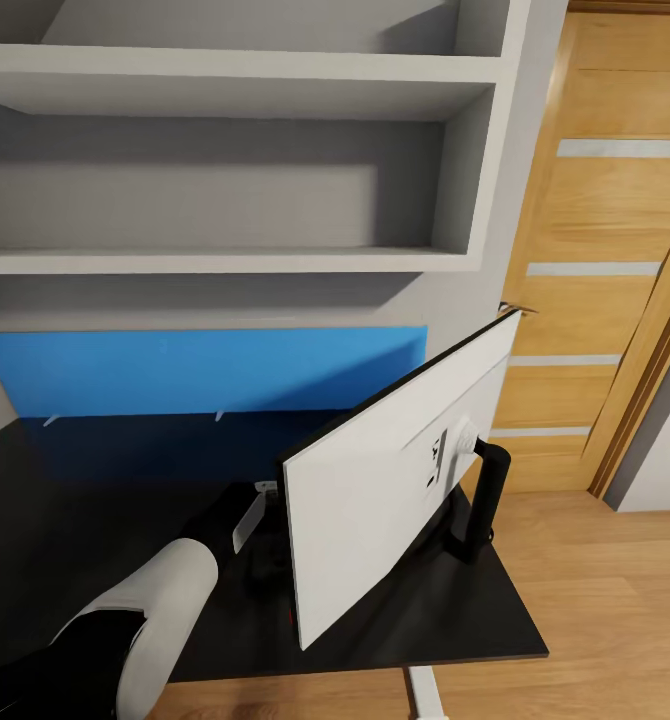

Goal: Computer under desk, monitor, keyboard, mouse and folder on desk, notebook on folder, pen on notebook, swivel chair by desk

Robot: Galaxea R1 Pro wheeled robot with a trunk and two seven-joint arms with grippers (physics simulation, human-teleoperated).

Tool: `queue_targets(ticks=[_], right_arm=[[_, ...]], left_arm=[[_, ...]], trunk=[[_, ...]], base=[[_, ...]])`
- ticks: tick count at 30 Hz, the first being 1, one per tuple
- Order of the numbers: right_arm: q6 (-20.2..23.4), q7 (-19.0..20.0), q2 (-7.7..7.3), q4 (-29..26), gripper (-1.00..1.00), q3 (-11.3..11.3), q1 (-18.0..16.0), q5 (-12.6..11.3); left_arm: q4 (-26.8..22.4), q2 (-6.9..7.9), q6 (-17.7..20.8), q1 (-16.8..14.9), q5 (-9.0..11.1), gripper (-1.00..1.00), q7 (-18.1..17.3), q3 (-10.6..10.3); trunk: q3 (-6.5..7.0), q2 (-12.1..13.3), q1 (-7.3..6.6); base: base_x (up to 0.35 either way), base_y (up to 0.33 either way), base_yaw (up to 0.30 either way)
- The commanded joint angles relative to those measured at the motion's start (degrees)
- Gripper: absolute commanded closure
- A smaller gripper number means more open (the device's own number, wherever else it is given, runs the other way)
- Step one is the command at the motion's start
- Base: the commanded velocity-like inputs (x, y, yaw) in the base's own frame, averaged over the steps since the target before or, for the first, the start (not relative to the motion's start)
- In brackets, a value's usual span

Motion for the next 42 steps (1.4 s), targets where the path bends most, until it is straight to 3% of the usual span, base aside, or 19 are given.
queue_targets(ticks=[1, 15, 23, 30, 42], right_arm=[[-0.2, -0.26, 0.01, 0.11, -1.0, 0.4, -0.06, -0.17], [-0.18, -0.29, 0.01, 0.11, -1.0, 0.43, -0.06, -0.17], [-0.12, -0.32, 0.06, 0.11, -1.0, 0.43, -0.06, -0.17], [-0.12, -0.27, 0.09, 0.11, -1.0, 0.43, -0.06, -0.17], [-0.12, -0.26, 0.09, 0.11, -1.0, 0.43, -0.06, -0.17]], left_arm=[[-0.09, -0.05, 0.25, -0.02, 0.38, -1.0, 0.35, 0.14], [-0.39, -0.03, 0.08, -0.02, 0.35, -1.0, 0.46, 0.02], [-4.63, 0.2, 0.5, -0.02, 0.28, -1.0, 0.53, 0.19], [-8.68, 1.28, 1.1, -0.02, 0.4, -1.0, 0.4, 0.13], [-9.54, 1.54, 2.33, -0.02, 0.44, -1.0, 0.28, 0.1]], trunk=[[-0.06, -0.04, 0.0], [-0.01, -0.04, 0.0], [-0.01, -0.04, 0.0], [-0.01, -0.04, 0.0], [-0.01, -0.04, 0.0]], base=[[0.0, 0.0, 0.0], [0.0, 0.0, 0.0], [0.0, 0.0, 0.0], [0.0, 0.0, 0.0], [-0.118, 0.0, 0.0]])
